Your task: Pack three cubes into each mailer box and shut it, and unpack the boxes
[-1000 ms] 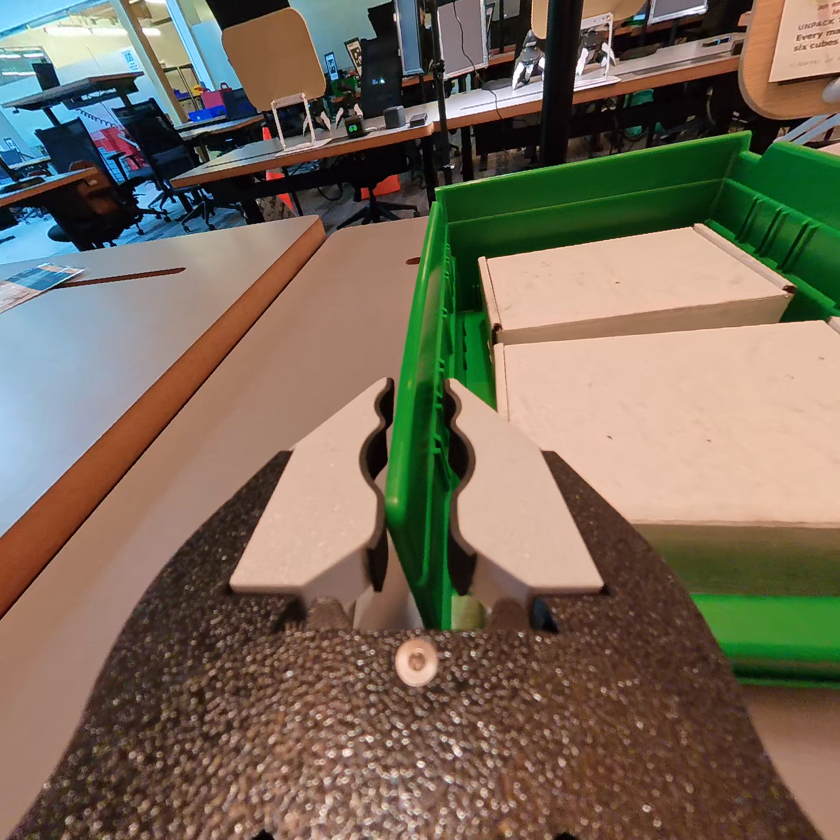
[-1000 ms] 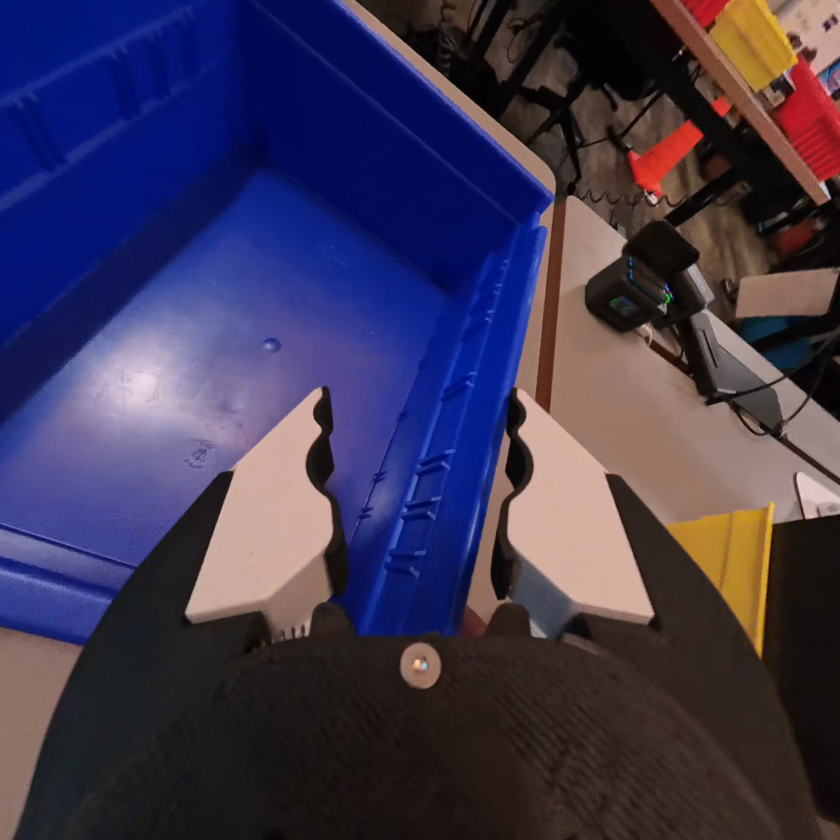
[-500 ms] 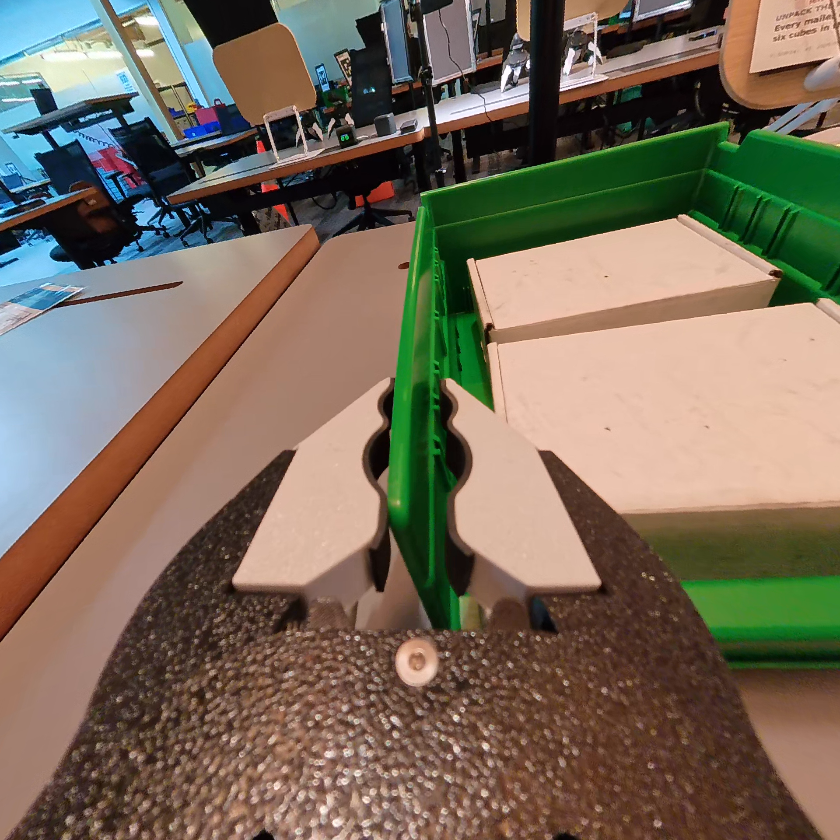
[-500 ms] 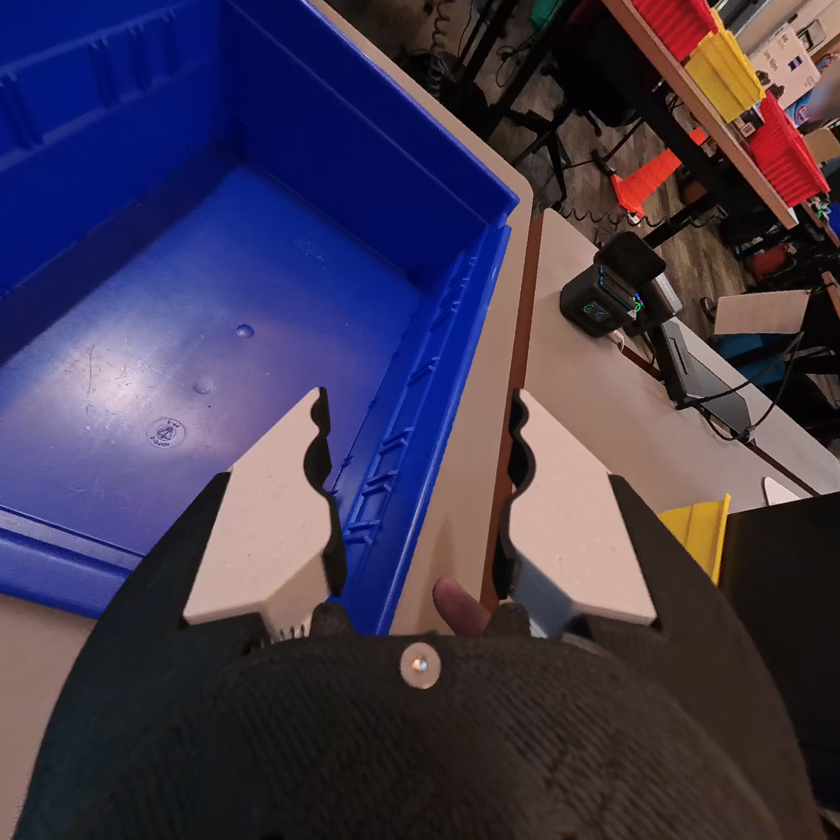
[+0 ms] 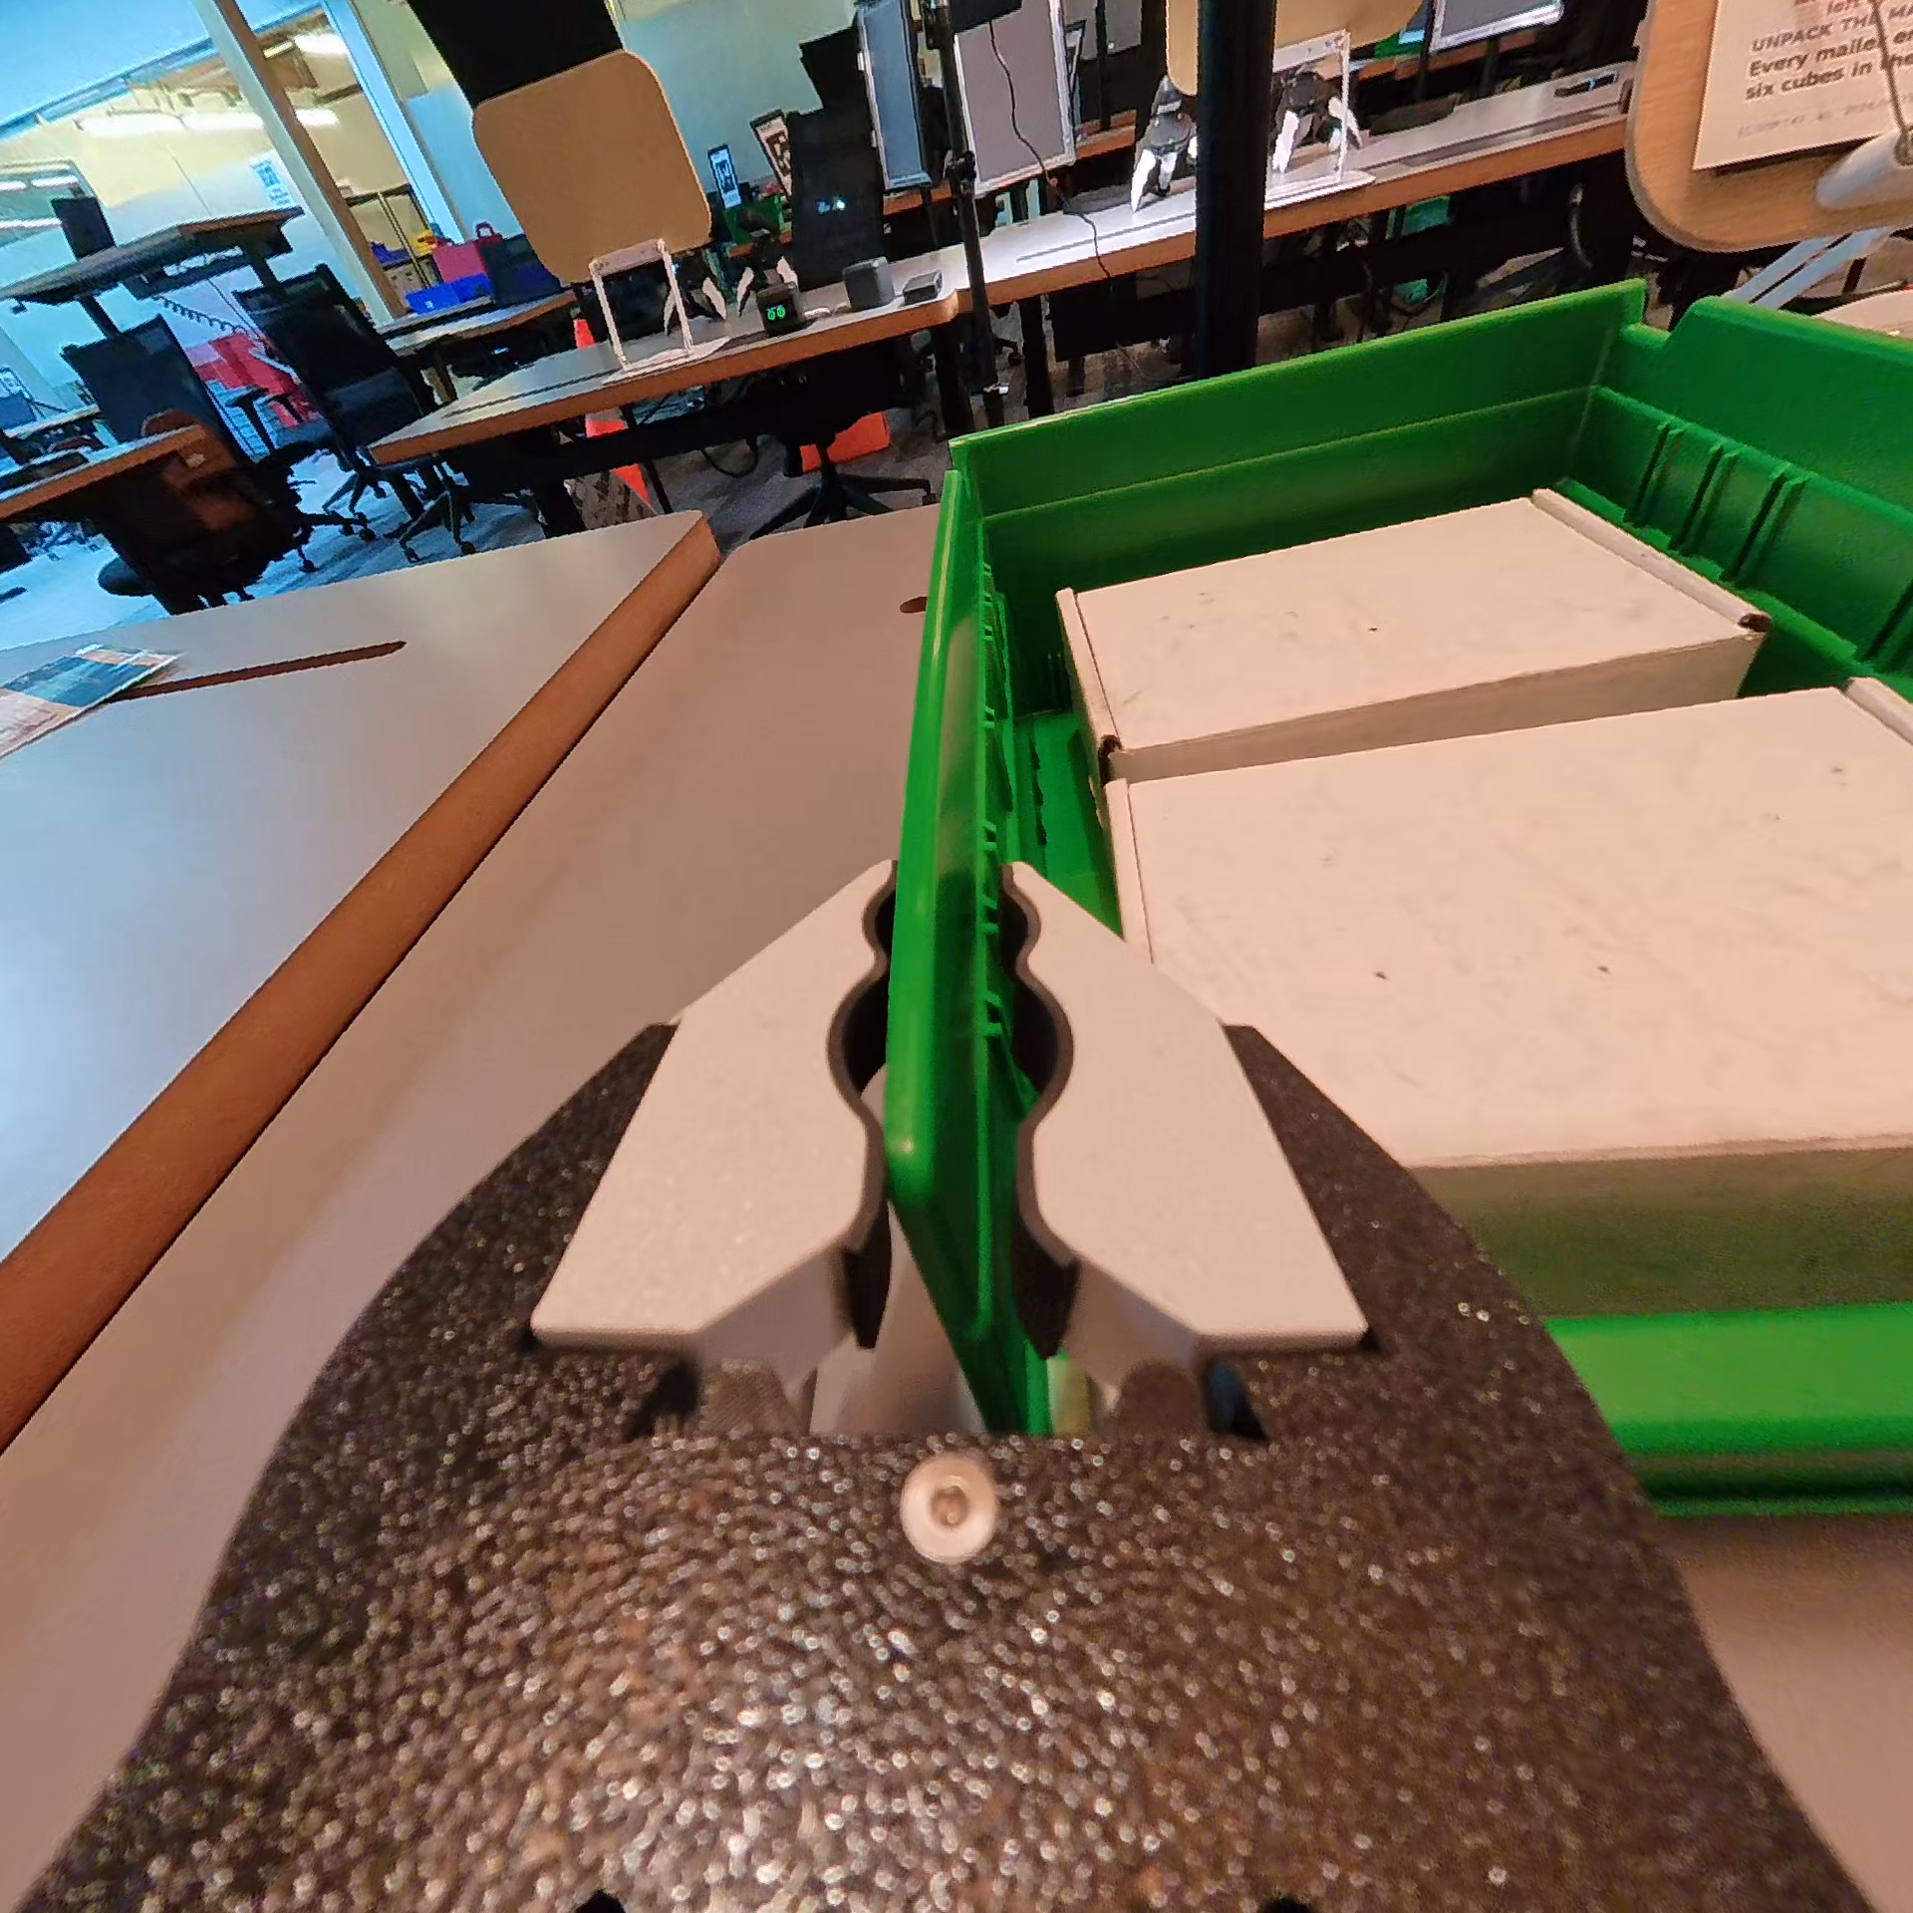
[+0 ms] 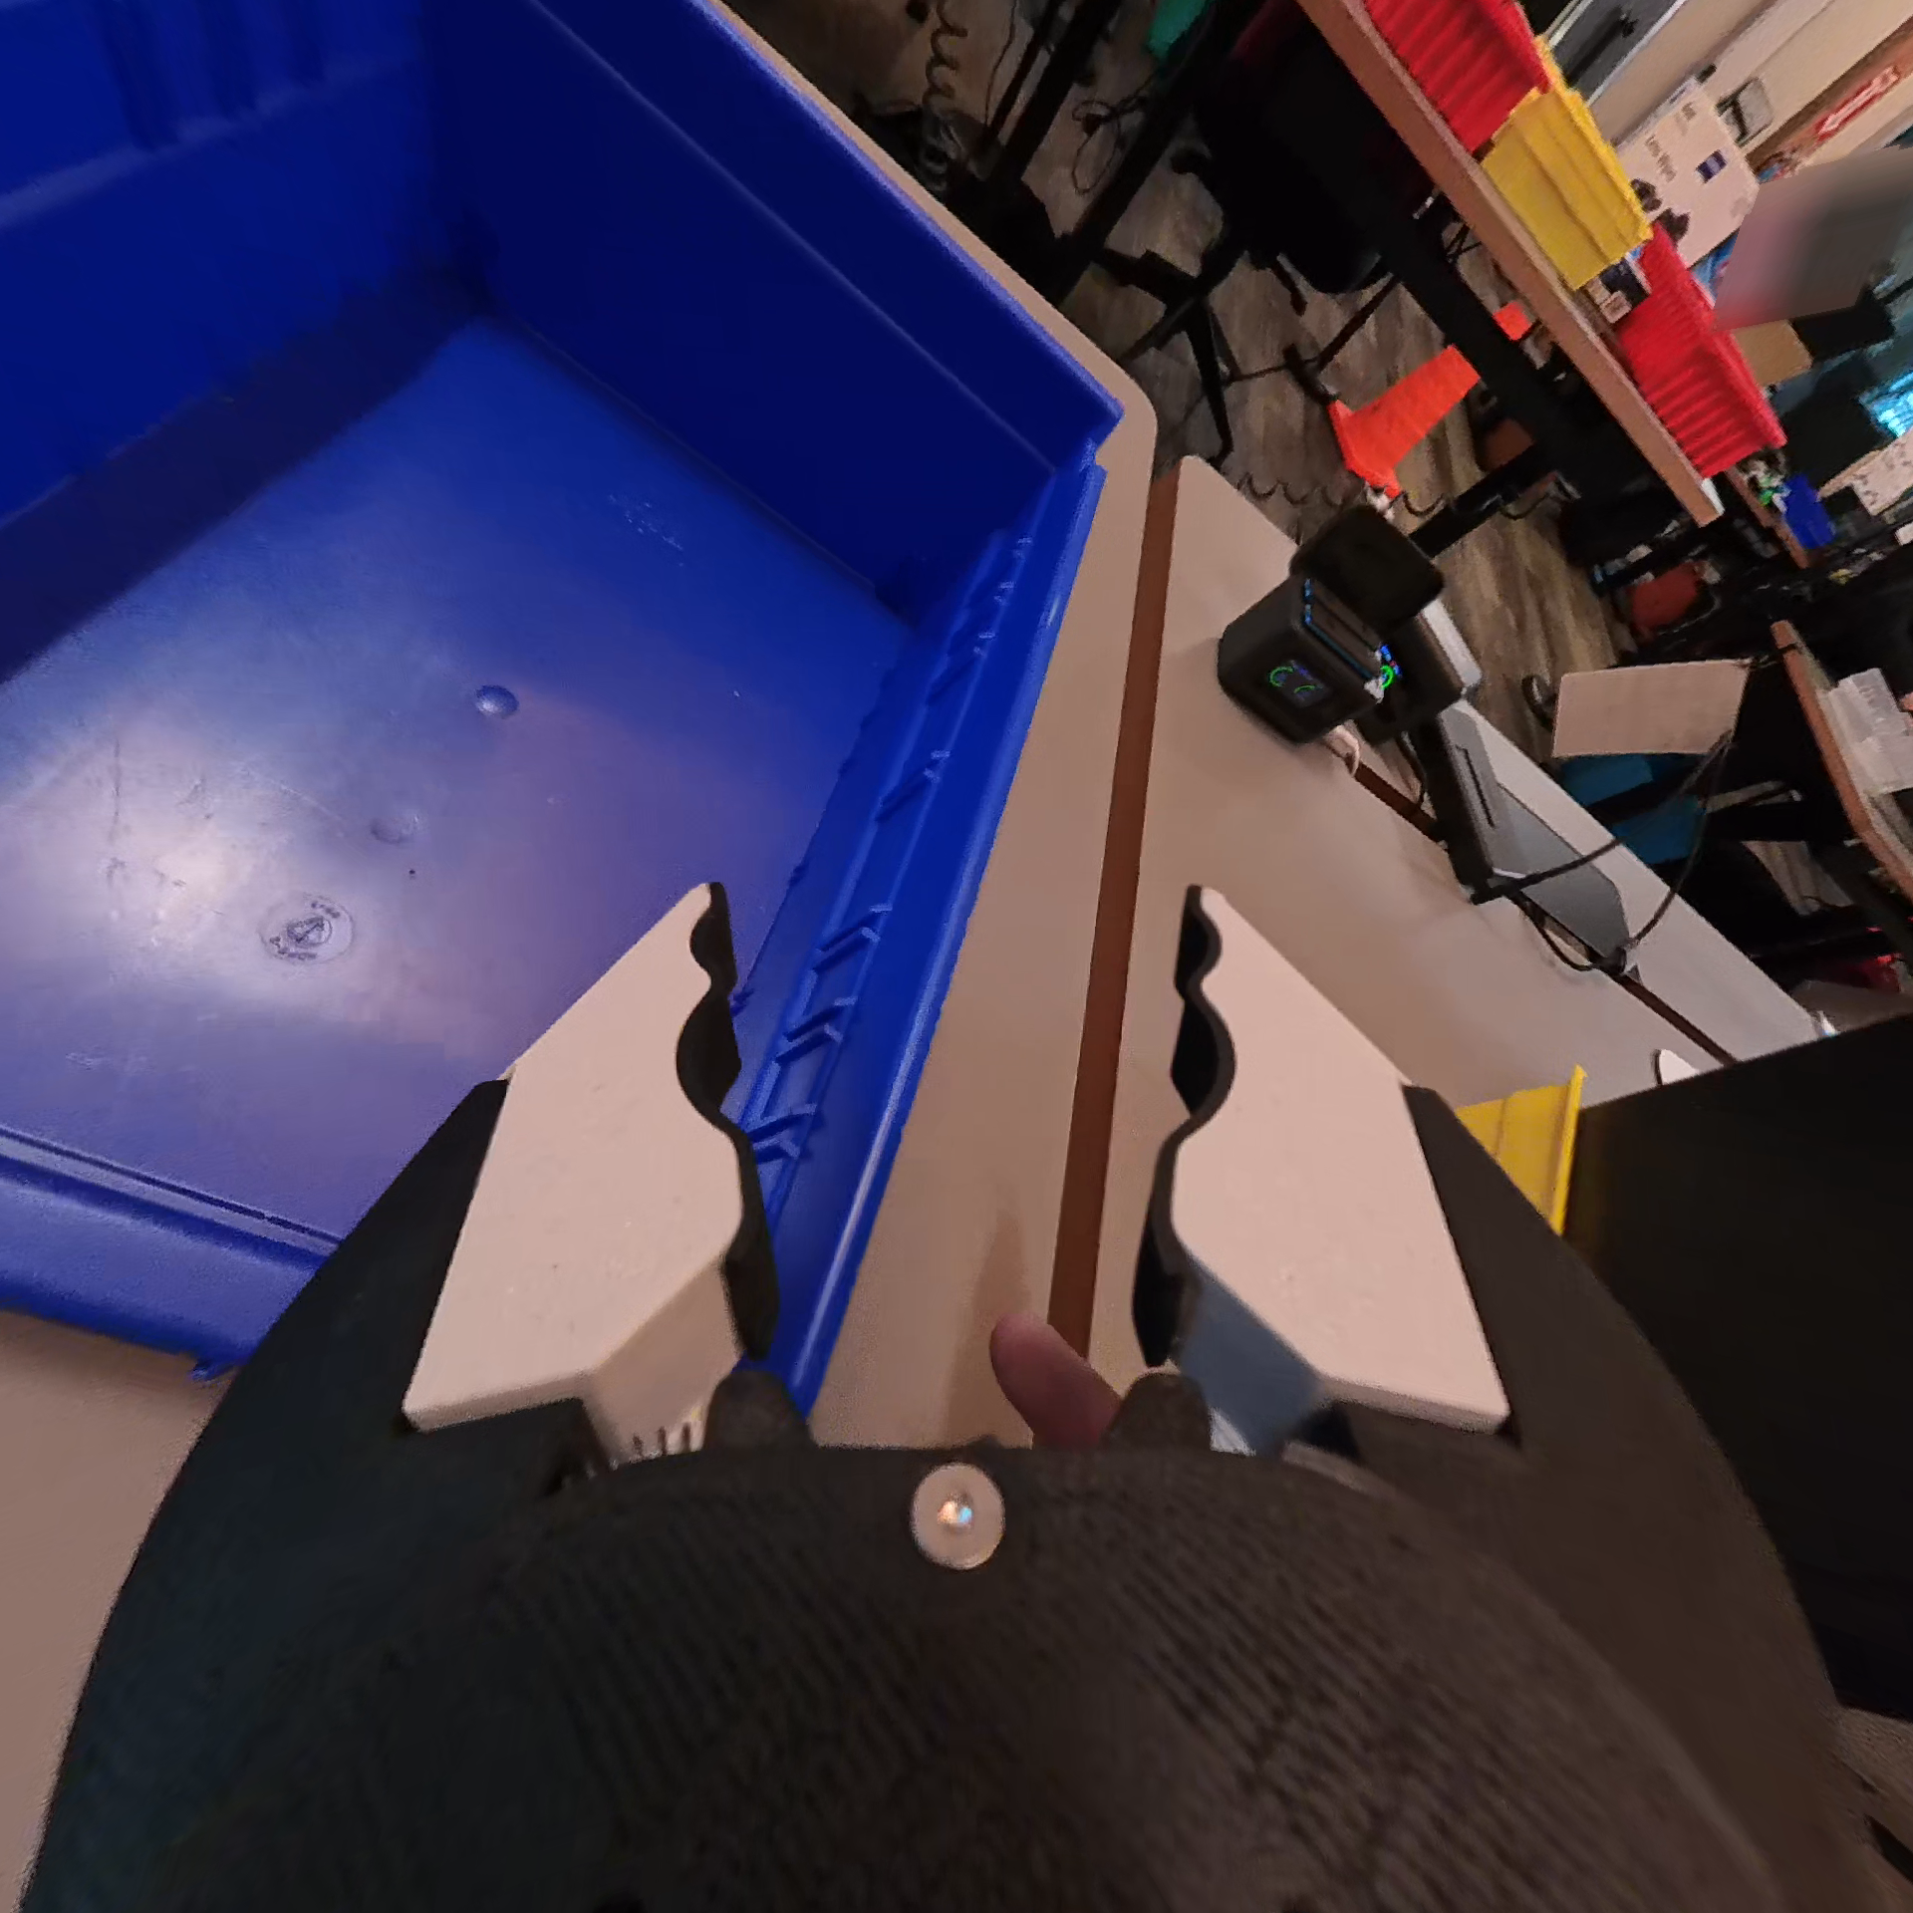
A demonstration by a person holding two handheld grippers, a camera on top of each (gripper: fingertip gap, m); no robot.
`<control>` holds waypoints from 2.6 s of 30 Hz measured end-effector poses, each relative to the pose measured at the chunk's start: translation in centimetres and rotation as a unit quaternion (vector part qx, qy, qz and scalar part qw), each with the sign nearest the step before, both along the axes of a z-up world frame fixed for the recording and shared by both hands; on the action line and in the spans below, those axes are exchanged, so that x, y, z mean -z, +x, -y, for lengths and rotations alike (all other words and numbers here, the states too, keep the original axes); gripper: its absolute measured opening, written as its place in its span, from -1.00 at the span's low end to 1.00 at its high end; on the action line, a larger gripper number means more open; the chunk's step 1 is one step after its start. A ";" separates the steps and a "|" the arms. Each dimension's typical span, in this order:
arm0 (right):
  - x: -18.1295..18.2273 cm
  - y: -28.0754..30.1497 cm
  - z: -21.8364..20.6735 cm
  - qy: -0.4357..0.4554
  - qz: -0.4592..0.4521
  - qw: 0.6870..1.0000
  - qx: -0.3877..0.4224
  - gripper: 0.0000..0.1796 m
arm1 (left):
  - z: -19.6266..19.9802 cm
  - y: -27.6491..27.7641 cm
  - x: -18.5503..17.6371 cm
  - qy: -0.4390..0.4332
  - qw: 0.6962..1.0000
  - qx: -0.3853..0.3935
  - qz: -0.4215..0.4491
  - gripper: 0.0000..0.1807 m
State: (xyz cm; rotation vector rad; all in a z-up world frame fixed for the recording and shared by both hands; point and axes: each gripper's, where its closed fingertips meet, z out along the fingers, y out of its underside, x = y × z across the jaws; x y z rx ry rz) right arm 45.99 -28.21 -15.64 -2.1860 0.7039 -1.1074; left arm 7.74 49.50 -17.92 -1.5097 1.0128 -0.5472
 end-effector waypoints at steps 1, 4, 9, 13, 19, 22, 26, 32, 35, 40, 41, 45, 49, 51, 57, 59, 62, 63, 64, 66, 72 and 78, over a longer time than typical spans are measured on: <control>-0.4 0.0 0.0 0.008 0.012 1.000 -0.006 -0.06 | 0.0 0.0 0.0 0.000 1.000 0.000 0.000 -0.85; -2.1 -0.8 0.3 0.029 0.043 0.998 -0.023 0.04 | 0.0 0.0 0.0 0.001 1.000 0.000 -0.001 -0.85; -6.3 0.1 3.8 0.048 0.114 0.991 -0.051 0.12 | 0.1 0.0 0.0 -0.002 1.000 0.004 0.000 -0.86; -6.1 0.7 5.5 0.074 0.093 0.990 -0.076 0.18 | 0.1 0.0 0.0 0.000 1.000 0.002 -0.001 -0.85; -4.5 1.7 7.3 0.088 0.088 0.986 -0.111 0.10 | 0.1 0.0 0.0 -0.002 1.000 0.004 0.000 -0.85; -3.0 1.4 7.4 0.081 0.065 0.981 -0.161 0.03 | 0.1 0.0 0.0 -0.001 1.000 0.003 -0.001 -0.86; -2.1 0.4 8.9 0.032 0.061 0.979 -0.194 -0.37 | 0.1 0.0 0.0 0.000 1.000 0.002 -0.002 -0.85; 1.1 -1.1 14.2 -0.063 0.015 0.977 -0.204 -0.71 | 0.1 0.1 0.1 -0.002 1.000 0.003 -0.001 -0.86; 2.0 -1.2 17.8 -0.100 0.007 0.978 -0.182 -0.72 | 0.1 0.1 0.1 -0.003 1.000 0.004 -0.001 -0.86; -0.5 -2.6 16.2 -0.026 0.052 0.977 -0.205 -0.69 | 0.1 0.1 0.1 -0.002 1.000 0.003 -0.002 -0.85; -0.7 -3.1 15.3 -0.023 0.055 0.974 -0.218 -0.69 | 0.1 0.1 0.1 -0.002 1.000 0.003 -0.002 -0.85; -3.1 -4.7 10.3 -0.011 0.117 0.963 -0.244 -0.57 | 0.0 0.1 0.1 0.000 1.000 0.001 -0.003 -0.84; -5.3 -6.8 2.0 0.008 0.159 0.949 -0.271 -0.28 | 0.0 0.1 0.1 0.004 1.000 -0.003 -0.004 -0.84; -5.5 -6.9 -1.9 0.003 0.169 0.951 -0.259 -0.16 | 0.0 0.1 0.1 0.006 1.000 -0.005 -0.005 -0.83; -3.8 -2.6 -3.8 -0.026 0.101 0.990 -0.095 0.01 | 0.2 0.2 0.1 -0.001 1.000 0.005 -0.003 -0.86; -2.7 -0.8 -0.2 -0.011 0.046 0.999 -0.001 0.03 | 0.3 0.3 0.1 -0.008 1.000 0.013 -0.001 -0.88; -4.2 0.2 2.9 0.035 0.057 0.997 0.038 0.13 | 0.3 0.3 0.2 -0.012 1.000 0.018 0.000 -0.89; -5.0 0.1 2.6 0.027 0.086 0.996 -0.006 0.03 | 0.3 0.4 0.2 -0.012 1.000 0.017 0.000 -0.89; -5.3 -0.4 1.9 -0.005 0.119 0.990 -0.077 -0.07 | 0.3 0.3 0.2 -0.012 1.000 0.017 0.000 -0.89; -3.2 -2.1 1.5 -0.053 0.093 0.975 -0.195 -0.09 | 0.3 0.4 0.2 -0.012 1.000 0.018 0.000 -0.90; -4.1 -2.5 5.0 0.041 0.067 0.972 -0.221 -0.25 | 0.6 0.5 0.3 -0.028 0.999 0.037 0.004 -0.94; -5.2 -2.3 8.8 0.100 0.070 0.964 -0.238 -0.60 | 0.6 0.6 0.3 -0.031 0.999 0.038 0.003 -0.94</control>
